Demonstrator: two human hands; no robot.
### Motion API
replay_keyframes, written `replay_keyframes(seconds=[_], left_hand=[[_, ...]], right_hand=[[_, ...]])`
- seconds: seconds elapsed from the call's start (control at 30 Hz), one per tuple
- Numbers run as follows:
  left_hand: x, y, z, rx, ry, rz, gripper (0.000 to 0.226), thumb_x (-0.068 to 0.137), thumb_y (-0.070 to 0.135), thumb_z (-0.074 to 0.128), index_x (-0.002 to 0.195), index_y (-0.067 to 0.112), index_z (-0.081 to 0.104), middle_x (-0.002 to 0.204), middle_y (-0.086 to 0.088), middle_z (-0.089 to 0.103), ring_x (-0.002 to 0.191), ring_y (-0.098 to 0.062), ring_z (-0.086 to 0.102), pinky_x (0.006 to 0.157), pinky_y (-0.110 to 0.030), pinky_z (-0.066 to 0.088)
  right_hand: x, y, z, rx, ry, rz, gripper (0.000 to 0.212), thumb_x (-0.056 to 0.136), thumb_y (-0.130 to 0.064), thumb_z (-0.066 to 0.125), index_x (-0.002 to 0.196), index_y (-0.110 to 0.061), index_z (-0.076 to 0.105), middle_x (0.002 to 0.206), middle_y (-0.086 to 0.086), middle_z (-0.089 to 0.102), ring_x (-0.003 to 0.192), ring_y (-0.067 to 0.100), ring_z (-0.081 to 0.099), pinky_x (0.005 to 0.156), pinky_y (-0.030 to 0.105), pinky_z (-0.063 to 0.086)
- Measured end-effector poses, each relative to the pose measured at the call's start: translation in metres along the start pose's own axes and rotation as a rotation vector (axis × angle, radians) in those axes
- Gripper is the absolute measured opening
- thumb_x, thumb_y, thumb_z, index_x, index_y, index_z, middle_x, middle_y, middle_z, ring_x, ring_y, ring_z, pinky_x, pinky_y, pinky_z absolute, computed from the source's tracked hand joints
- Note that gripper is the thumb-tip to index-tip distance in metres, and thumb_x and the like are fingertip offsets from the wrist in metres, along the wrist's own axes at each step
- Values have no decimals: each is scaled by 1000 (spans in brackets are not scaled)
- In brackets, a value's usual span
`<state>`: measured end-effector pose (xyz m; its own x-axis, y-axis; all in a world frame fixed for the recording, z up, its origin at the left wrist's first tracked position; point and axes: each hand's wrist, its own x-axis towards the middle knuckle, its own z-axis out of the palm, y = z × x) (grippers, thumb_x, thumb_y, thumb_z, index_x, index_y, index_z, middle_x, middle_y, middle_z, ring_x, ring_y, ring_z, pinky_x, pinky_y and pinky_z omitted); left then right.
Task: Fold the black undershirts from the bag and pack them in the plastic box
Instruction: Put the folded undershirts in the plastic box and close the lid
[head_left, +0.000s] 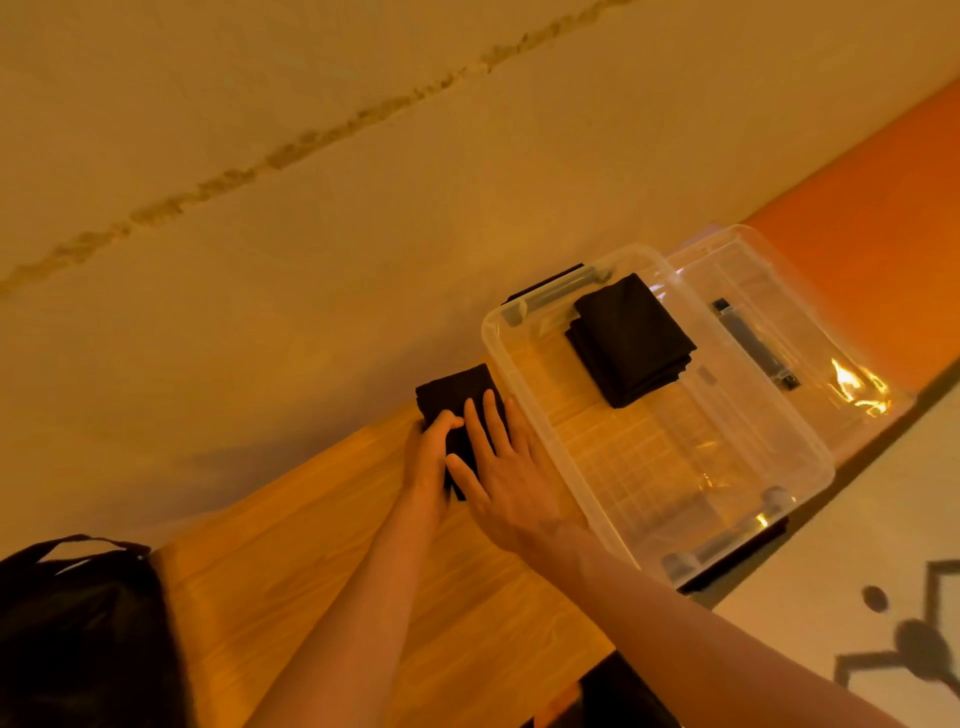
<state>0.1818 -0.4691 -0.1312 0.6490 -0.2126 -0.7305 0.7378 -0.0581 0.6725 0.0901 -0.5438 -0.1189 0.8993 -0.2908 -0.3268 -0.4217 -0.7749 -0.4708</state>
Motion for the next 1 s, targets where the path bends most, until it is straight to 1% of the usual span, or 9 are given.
replay_keyframes(seconds=[0.17,0.27,0.37,0.47,0.53,0.6,0.73,0.87,1.0], left_hand=[[-38,22,-16,-14,28,71,37,84,16,65,119,8,67,109,-15,74,92,-29,74,68,-39,57],[-69,38,-26,-85,27,125,29,88,13,62,116,11,70,102,-9,75,94,-27,73,73,-41,57],[-98,55,-23,-158,3,166,30,89,17,62,117,15,72,110,-11,75,102,-29,72,84,-45,55],[-123,68,2,-205,-63,189,24,92,17,58,110,16,73,98,-7,77,86,-25,75,74,-42,56],[-135,70,27,-198,-104,184,19,93,15,56,101,17,73,85,-5,75,75,-22,73,64,-39,54],[-143,68,54,-194,-133,176,19,93,15,57,101,17,74,86,-5,75,75,-23,73,64,-39,54],[-147,46,113,-163,-198,141,19,95,16,58,104,17,75,90,-6,77,77,-23,75,65,-38,56],[-137,8,164,-152,-274,53,32,93,29,66,124,21,72,116,-12,74,105,-33,73,86,-50,57],[-114,-37,200,-121,-299,-36,38,91,32,70,128,24,70,122,-13,72,109,-38,70,99,-59,52]], right_hand=[[-21,-26,-22,73,0,-81,71,97,-68,-1,159,-34,-13,164,-6,-27,148,18,-33,126,46,-2],[-35,-48,-50,70,21,-168,70,98,-67,-2,160,-34,-9,165,-6,-24,149,20,-31,126,45,-2],[-48,-62,-85,49,89,-225,65,103,-62,9,161,-33,3,168,-3,-13,154,22,-19,126,43,0],[-53,-54,-120,69,210,-254,62,105,-57,13,161,-29,16,169,2,0,156,23,-6,126,42,6],[-51,-38,-137,50,283,-256,61,106,-56,14,161,-29,16,169,4,2,156,25,-2,126,43,10],[-52,-16,-150,14,336,-243,60,106,-54,20,161,-29,15,169,5,4,156,29,6,125,46,18],[-68,39,-167,22,292,-143,63,105,-53,28,161,-37,2,169,4,-5,153,31,15,120,46,28],[-83,98,-171,-7,254,-47,63,104,-58,22,159,-42,-4,169,2,-12,150,30,21,117,44,35],[-88,156,-165,-97,184,25,68,95,-68,3,157,-44,-10,167,1,-19,154,30,9,121,45,28]])
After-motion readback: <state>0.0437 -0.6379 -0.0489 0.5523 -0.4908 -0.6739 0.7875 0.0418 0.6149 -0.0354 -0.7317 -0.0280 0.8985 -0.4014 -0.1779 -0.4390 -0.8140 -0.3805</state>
